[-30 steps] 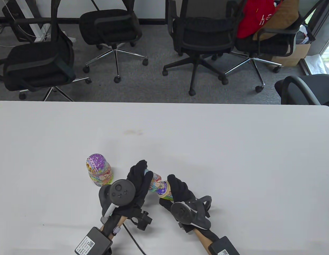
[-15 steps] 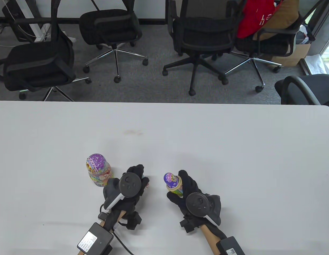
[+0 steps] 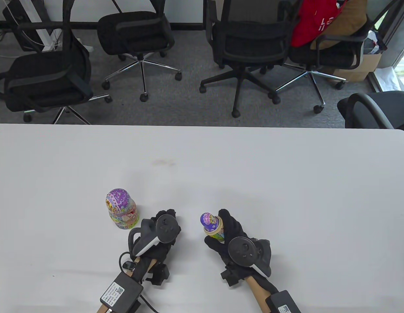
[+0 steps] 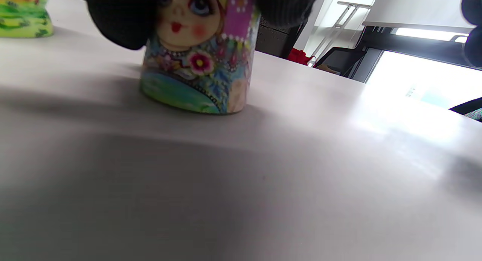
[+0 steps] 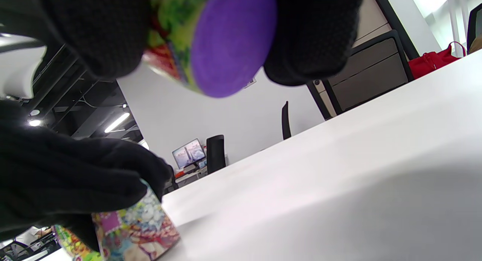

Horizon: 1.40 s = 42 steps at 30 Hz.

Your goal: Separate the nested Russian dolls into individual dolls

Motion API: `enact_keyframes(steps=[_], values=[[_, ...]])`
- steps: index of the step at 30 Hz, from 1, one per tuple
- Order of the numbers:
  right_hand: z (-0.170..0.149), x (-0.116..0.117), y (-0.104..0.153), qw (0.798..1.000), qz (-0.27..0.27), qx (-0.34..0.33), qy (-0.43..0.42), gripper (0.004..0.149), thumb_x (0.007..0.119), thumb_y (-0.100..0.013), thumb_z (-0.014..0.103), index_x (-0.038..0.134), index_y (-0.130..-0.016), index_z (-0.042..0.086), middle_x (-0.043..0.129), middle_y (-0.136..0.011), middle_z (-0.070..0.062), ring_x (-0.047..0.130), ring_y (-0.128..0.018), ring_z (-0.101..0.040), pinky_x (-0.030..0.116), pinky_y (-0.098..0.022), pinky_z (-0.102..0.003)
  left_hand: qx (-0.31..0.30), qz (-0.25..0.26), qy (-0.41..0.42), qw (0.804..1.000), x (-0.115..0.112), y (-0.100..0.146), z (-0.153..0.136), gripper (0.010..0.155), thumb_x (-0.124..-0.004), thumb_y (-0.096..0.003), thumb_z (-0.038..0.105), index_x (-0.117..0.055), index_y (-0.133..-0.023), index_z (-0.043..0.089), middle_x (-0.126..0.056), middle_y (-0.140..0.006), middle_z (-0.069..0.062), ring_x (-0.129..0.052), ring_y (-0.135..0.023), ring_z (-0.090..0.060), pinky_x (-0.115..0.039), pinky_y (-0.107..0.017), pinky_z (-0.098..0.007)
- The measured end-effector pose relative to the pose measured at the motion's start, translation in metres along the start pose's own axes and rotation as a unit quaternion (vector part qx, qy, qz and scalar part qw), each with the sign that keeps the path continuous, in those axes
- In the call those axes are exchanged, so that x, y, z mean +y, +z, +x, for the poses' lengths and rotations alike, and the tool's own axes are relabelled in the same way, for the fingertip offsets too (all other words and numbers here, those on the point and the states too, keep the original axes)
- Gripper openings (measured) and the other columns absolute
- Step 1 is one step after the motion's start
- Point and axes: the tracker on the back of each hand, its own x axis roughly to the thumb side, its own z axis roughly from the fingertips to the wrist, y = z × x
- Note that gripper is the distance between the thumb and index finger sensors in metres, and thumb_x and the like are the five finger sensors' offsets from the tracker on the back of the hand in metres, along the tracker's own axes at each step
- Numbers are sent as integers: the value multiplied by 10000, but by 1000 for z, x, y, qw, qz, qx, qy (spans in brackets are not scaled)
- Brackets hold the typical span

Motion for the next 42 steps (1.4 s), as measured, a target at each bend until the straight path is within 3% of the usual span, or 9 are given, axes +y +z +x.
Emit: enact_keyframes(steps=[5,10,19,25,32,42], values=[[0,1,0,1000,5,0,1,908,836,-401,484,435,-1059,5,668,-982,-226,806,-797,-392,785,-604,-439,0,6,12,1000,3,1,-1,649,-673,-600,360,-509,-1147,51,-603,-1124,-271,-743,-958,-502,-761,-675,-514],[2,3,1,1000,13,-3,1,907,837,-402,482,434,-1060,5,667,-982,-227,804,-798,-395,782,-605,-441,-14,40,46,998,22,7,0,675,-645,-602,400,-497,-1160,49,-571,-1144,-281,-691,-985,-526,-717,-701,-549],[6,8,1,999,36,-12,-7,906,837,-403,470,427,-1065,7,659,-991,-233,801,-800,-402,784,-600,-436,-112,127,158,973,60,32,18,676,-599,-609,435,-521,-1157,48,-629,-1122,-270,-752,-951,-503,-762,-666,-522],[11,12,2,999,47,-22,-9,906,838,-403,470,426,-1067,9,659,-994,-228,800,-803,-402,781,-605,-438,-152,69,217,962,51,35,37,707,-588,-606,460,-500,-1172,45,-634,-1123,-283,-765,-940,-508,-770,-653,-524],[18,13,4,998,47,-37,-17,906,837,-404,473,426,-1068,13,659,-995,-225,800,-806,-397,781,-608,-436,-161,17,169,972,31,31,50,718,-603,-605,452,-467,-1173,36,-625,-1125,-283,-778,-932,-494,-780,-644,-514],[17,12,4,998,45,-34,-16,906,832,-406,477,414,-1074,29,650,-1007,-213,795,-820,-387,777,-613,-437,-177,63,170,967,34,34,52,667,-648,-600,384,-530,-1135,5,-740,-1026,-250,-883,-822,-399,-848,-560,-436]])
